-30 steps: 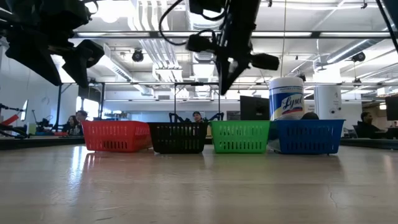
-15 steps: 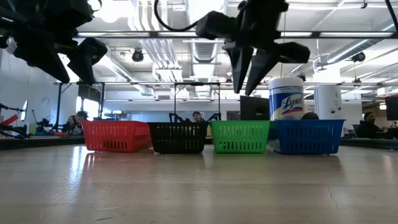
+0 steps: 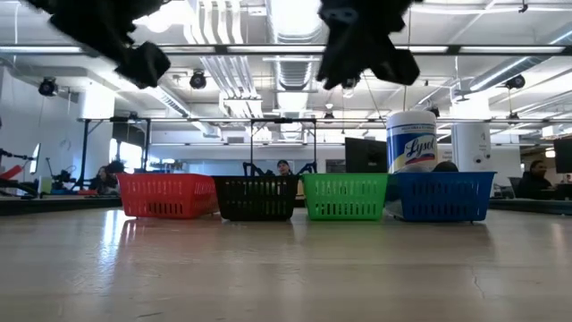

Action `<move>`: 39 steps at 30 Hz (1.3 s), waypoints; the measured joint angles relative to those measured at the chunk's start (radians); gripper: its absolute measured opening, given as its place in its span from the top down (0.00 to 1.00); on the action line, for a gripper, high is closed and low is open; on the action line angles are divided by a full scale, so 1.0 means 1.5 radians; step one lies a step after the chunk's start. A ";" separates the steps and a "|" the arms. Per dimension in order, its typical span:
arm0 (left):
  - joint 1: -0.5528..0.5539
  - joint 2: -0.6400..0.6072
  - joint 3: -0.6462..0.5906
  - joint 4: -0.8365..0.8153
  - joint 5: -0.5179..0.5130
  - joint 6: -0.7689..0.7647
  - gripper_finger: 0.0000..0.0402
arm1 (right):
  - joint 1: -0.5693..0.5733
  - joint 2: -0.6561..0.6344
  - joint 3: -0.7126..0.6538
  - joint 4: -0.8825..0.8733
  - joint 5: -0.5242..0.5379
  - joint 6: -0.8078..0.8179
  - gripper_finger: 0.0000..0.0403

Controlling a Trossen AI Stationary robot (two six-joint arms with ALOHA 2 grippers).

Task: Pick & Place Travel size toiletries
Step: Return to Home Position

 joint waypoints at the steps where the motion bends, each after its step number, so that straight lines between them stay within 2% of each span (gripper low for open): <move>1: 0.010 0.003 0.008 0.014 0.012 -0.020 0.43 | -0.013 -0.025 -0.028 0.013 -0.004 -0.021 0.86; 3: 0.031 0.005 0.028 0.045 0.015 -0.064 0.43 | -0.036 -0.082 -0.080 0.028 -0.005 -0.069 0.89; 5: 0.047 0.004 0.050 0.081 -0.016 -0.101 0.43 | -0.056 -0.144 -0.122 0.031 -0.002 -0.120 0.91; 9: 0.062 -0.005 0.101 0.090 -0.155 -0.130 0.43 | -0.093 -0.273 -0.172 -0.036 -0.004 -0.142 0.93; 13: 0.061 -0.017 0.148 0.099 -0.259 -0.264 0.43 | -0.110 -0.403 -0.209 -0.061 0.001 -0.098 0.93; 16: 0.061 -0.020 0.167 0.107 -0.324 -0.329 0.43 | -0.101 -0.487 -0.229 -0.053 0.002 -0.173 0.93; 19: 0.059 -0.021 0.171 0.104 -0.295 -0.292 0.43 | -0.105 -0.558 -0.248 -0.066 0.004 -0.212 0.93; 21: 0.062 -0.021 0.168 0.107 -0.278 -0.317 0.43 | -0.119 -0.603 -0.264 -0.103 0.030 -0.202 0.93; 23: 0.069 -0.022 0.162 0.103 -0.303 -0.376 0.43 | -0.128 -0.646 -0.276 -0.147 0.039 -0.161 0.93; 25: 0.070 -0.022 0.151 0.118 -0.319 -0.392 0.43 | -0.126 -0.684 -0.301 -0.144 0.037 -0.165 0.92; 27: 0.070 -0.023 0.128 0.156 -0.293 -0.369 0.43 | -0.121 -0.721 -0.339 -0.066 -0.001 -0.220 0.90; 32: 0.088 -0.042 0.023 0.279 -0.235 -0.330 0.43 | -0.122 -0.797 -0.492 0.248 -0.171 -0.348 0.87; 35: 0.098 -0.068 -0.068 0.433 -0.169 -0.296 0.43 | -0.122 -0.828 -0.589 0.404 -0.197 -0.357 0.85; 39: 0.132 -0.122 -0.193 0.624 -0.087 -0.279 0.43 | -0.122 -0.862 -0.699 0.545 -0.200 -0.355 0.82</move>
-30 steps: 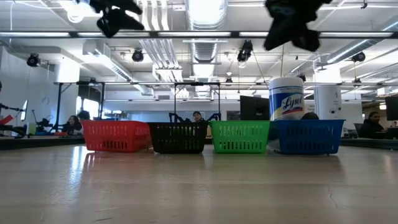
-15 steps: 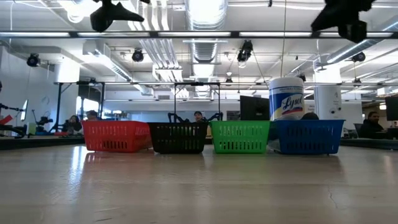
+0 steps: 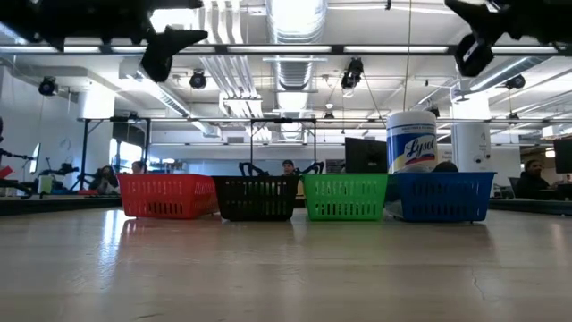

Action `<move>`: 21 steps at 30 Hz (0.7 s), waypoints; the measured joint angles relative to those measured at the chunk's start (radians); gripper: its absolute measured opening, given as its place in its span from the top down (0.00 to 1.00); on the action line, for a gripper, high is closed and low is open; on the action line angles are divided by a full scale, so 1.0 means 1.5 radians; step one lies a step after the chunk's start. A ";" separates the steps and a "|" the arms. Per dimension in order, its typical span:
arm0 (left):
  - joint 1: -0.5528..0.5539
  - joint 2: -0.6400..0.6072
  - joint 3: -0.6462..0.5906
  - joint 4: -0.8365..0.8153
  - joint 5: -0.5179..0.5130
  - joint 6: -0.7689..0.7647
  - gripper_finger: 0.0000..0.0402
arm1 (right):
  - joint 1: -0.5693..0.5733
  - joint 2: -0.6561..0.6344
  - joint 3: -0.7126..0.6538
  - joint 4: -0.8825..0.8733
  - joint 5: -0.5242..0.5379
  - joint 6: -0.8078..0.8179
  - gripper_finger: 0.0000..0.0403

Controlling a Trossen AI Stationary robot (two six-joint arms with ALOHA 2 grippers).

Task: Pick & Place Travel size toiletries
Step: Return to Home Position

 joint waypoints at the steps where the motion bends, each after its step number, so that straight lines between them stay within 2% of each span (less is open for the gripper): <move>1: 0.010 -0.018 -0.031 0.034 0.007 -0.003 0.43 | 0.000 -0.010 -0.025 0.028 -0.004 -0.003 0.81; 7: 0.061 -0.132 -0.198 0.153 0.010 -0.058 0.43 | 0.000 -0.068 -0.171 0.182 0.001 0.010 0.76; 11: 0.069 -0.215 -0.285 0.181 0.010 -0.099 0.43 | 0.000 -0.097 -0.169 0.121 0.007 0.006 0.74; 15: 0.071 -0.286 -0.277 0.025 0.006 -0.101 0.43 | 0.000 -0.113 -0.171 0.100 0.010 0.002 0.71; 21: 0.071 -0.336 -0.275 -0.025 -0.013 -0.093 0.43 | 0.000 -0.103 -0.171 0.082 0.010 0.015 0.67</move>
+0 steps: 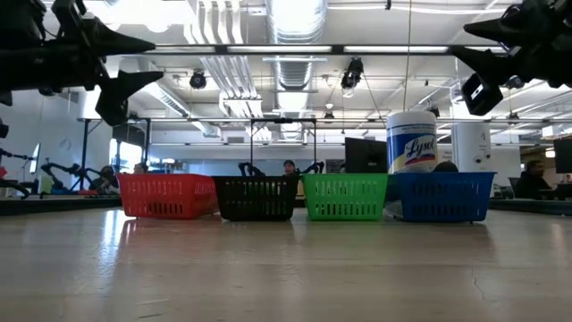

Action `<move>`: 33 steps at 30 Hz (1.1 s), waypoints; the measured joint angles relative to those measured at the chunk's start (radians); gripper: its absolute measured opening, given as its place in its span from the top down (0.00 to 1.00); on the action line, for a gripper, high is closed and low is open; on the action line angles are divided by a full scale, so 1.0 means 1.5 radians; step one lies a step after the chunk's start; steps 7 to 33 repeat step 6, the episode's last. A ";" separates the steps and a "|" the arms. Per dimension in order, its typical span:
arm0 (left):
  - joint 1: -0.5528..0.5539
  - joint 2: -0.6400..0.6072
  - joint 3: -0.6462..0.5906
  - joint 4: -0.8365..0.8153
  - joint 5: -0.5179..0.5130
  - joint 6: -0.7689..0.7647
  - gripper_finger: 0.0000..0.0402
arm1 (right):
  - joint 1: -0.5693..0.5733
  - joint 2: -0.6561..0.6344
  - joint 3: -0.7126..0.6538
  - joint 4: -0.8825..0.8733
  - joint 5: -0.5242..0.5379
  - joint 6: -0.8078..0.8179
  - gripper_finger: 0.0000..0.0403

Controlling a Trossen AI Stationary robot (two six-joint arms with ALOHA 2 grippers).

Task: Pick & Place Travel size toiletries
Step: Return to Home Position

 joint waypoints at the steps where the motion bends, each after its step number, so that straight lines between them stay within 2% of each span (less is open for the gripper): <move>1: 0.000 -0.002 0.000 0.001 0.000 -0.002 0.43 | 0.000 0.002 0.000 0.001 0.000 0.000 0.67; 6: 0.000 -0.002 0.000 -0.001 0.000 -0.002 0.43 | 0.000 0.013 0.000 -0.009 0.000 0.001 0.64; 33: 0.000 -0.002 0.000 -0.001 0.000 -0.002 0.43 | 0.000 0.013 0.000 -0.009 0.000 0.001 0.64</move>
